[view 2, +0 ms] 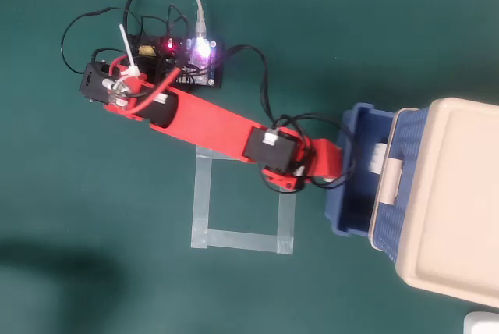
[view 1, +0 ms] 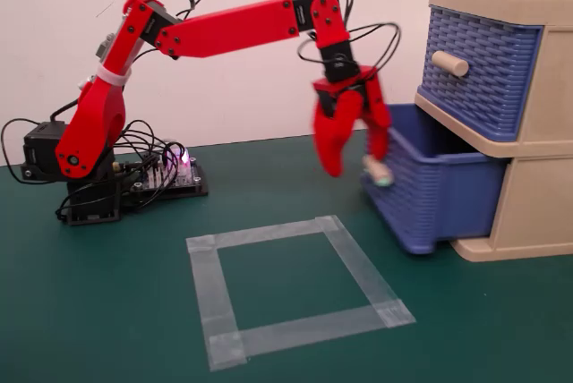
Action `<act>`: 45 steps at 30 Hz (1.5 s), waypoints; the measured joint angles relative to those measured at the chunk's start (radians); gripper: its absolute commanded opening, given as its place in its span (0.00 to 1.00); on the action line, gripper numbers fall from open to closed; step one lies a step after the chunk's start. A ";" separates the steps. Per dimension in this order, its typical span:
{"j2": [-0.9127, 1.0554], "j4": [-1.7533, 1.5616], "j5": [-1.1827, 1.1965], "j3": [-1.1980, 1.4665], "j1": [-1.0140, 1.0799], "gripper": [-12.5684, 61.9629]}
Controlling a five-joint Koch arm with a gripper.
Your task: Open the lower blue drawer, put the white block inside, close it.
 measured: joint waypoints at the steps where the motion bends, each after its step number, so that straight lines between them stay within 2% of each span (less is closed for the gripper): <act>1: -0.026 -0.060 0.005 -0.028 -0.012 0.62; 4: -0.103 -0.272 0.023 -0.100 -0.029 0.62; 10: -0.071 -0.235 0.077 -0.140 -0.028 0.62; 15: 0.310 0.330 0.057 -0.172 0.149 0.62; 17: 0.466 0.554 -0.091 -0.094 0.308 0.62; 20: 0.644 0.571 -0.394 0.239 0.578 0.62; 21: 0.692 0.561 -0.571 0.390 0.758 0.62; 23: 0.718 0.526 -0.805 0.535 0.977 0.62; 25: 0.727 0.462 -1.124 0.822 1.230 0.62; 27: 0.739 0.436 -1.331 0.957 1.325 0.62; 28: 0.765 0.428 -1.431 1.135 1.370 0.62; 32: 0.900 0.295 -1.489 1.494 1.451 0.62; 37: 1.279 0.098 -1.466 1.807 1.500 0.62; 45: 1.292 0.091 -1.430 1.819 1.496 0.63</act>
